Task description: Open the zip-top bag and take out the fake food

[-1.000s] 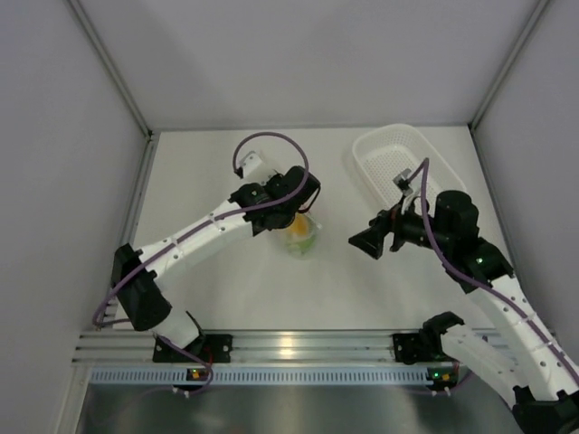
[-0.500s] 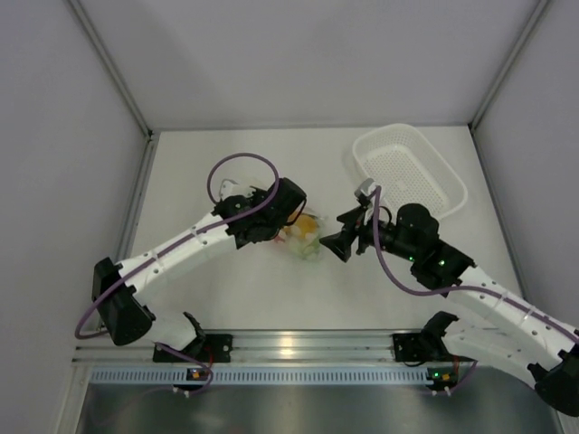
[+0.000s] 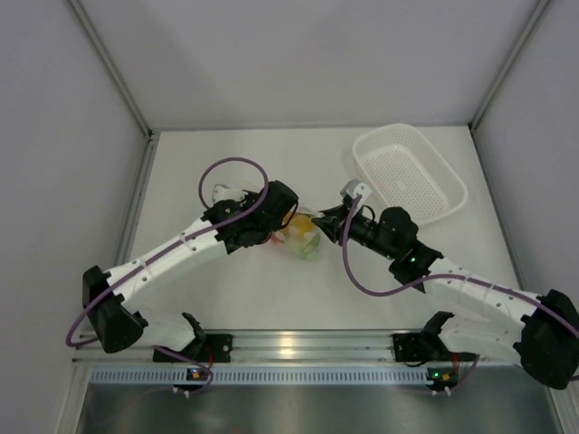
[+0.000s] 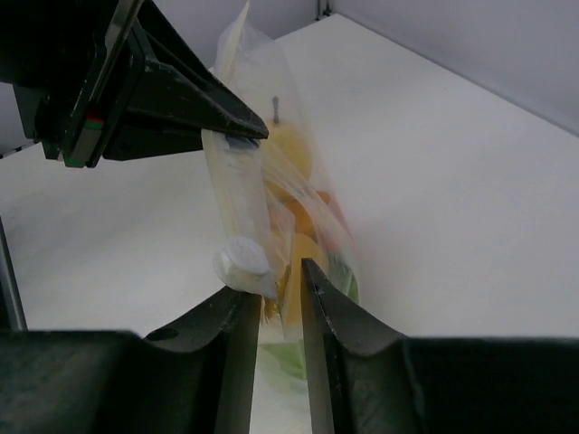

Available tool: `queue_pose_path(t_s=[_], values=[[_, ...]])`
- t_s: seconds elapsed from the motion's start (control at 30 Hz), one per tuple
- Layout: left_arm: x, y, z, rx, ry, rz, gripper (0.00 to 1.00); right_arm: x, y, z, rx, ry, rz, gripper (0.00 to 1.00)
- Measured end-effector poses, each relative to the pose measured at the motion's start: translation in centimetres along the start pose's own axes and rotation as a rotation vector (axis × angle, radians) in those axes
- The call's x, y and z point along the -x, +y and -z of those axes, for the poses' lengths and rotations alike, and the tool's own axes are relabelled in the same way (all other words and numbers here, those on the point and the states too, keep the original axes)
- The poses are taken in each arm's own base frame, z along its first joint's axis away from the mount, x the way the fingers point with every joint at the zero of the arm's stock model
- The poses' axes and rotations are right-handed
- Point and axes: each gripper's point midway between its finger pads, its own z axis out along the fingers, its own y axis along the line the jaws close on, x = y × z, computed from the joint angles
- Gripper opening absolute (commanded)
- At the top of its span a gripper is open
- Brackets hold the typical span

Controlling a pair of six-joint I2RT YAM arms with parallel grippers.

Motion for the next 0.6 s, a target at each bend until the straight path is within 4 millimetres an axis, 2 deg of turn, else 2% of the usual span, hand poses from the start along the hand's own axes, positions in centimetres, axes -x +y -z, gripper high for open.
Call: queue_pose_path(t_s=[0.07,0.1,0.13,0.27,0.3,0.4,0.43,0.5,0.57,0.6], values=[[-0.1,0.4,-0.2,0.008,0.0,-0.004,0.0,0.1,0.0,-0.5,0.003,-0.015,0.002,0.24],[-0.1,0.5,-0.2,0.011,-0.001,-0.005,0.0,0.1,-0.1,-0.7,0.003,-0.022,0.004,0.18],[-0.1,0.6,-0.3,0.013,-0.002,-0.005,0.0,0.2,-0.1,-0.9,0.005,-0.031,0.007,0.01],[0.0,0.7,-0.3,0.014,-0.003,0.0,0.02,0.5,-0.1,-1.2,0.011,-0.048,0.019,0.0],[0.0,0.7,-0.3,0.013,-0.004,0.001,0.11,0.6,-0.1,-1.2,0.012,-0.054,0.022,0.0],[0.2,0.6,-0.3,0.008,-0.012,0.002,0.25,0.7,0.0,-1.2,0.019,-0.059,0.029,0.0],[0.4,0.5,-0.4,0.004,-0.018,0.0,0.42,0.6,0.1,-1.2,0.024,-0.058,0.03,0.0],[0.6,0.4,-0.5,-0.002,-0.027,-0.015,0.6,0.4,0.3,-1.1,0.033,-0.052,0.033,0.0],[0.8,0.2,-0.5,-0.008,-0.033,-0.056,0.71,0.0,0.3,-1.0,0.04,-0.045,0.045,0.0],[0.9,-0.1,-0.4,-0.015,-0.034,-0.084,0.8,-0.1,0.4,-1.0,0.043,-0.04,0.052,0.0]])
